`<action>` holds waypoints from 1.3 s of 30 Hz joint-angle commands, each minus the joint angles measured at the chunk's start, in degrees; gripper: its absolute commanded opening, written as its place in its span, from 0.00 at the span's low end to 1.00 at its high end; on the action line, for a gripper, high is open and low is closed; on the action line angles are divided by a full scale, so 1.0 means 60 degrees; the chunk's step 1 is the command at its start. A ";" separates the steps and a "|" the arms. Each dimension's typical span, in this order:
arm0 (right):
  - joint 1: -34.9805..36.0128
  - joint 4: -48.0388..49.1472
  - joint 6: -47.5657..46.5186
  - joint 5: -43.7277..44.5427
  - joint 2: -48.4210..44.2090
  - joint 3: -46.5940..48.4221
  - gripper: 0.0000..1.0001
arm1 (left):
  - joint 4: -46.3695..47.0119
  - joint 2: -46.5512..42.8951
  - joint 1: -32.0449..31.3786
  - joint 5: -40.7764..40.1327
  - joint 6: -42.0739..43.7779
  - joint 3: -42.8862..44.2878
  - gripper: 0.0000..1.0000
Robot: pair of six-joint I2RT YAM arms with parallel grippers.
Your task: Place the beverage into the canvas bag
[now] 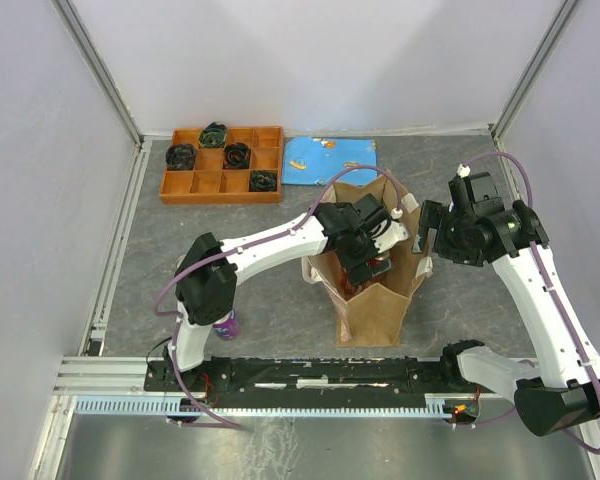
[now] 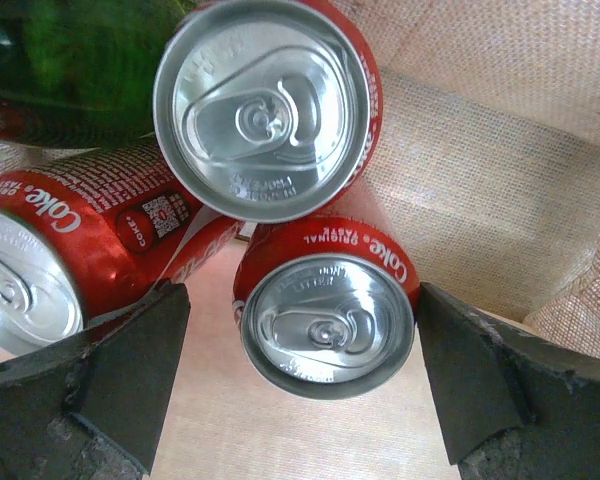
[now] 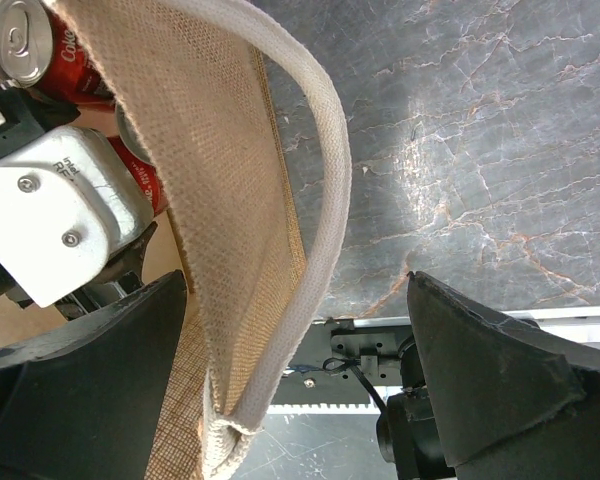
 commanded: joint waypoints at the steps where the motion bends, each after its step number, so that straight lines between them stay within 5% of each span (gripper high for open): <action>1: -0.0013 0.0061 -0.0070 0.0174 -0.0107 0.0167 0.99 | 0.0379 -0.0330 0.0027 -0.0199 -0.0236 0.0496 0.99; 17: -0.0014 0.0079 0.0016 0.0015 0.0021 0.0035 0.99 | 0.0670 -0.3003 0.0398 -0.0045 -0.0536 0.1014 0.99; 21: -0.0014 0.0154 0.0031 -0.0159 0.0208 0.0096 0.99 | 0.0890 -0.3814 0.2047 0.0239 -0.1425 0.0802 0.99; 29: -0.0016 0.0321 -0.0116 -0.0396 0.0847 0.0484 0.99 | -0.2212 -0.4306 0.6003 -0.0592 -0.1062 0.1312 0.99; 39: -0.0014 0.0665 -0.0101 -0.0528 0.0817 -0.0037 0.99 | -0.3388 -0.5479 0.9679 0.0166 -0.0013 -0.2339 0.99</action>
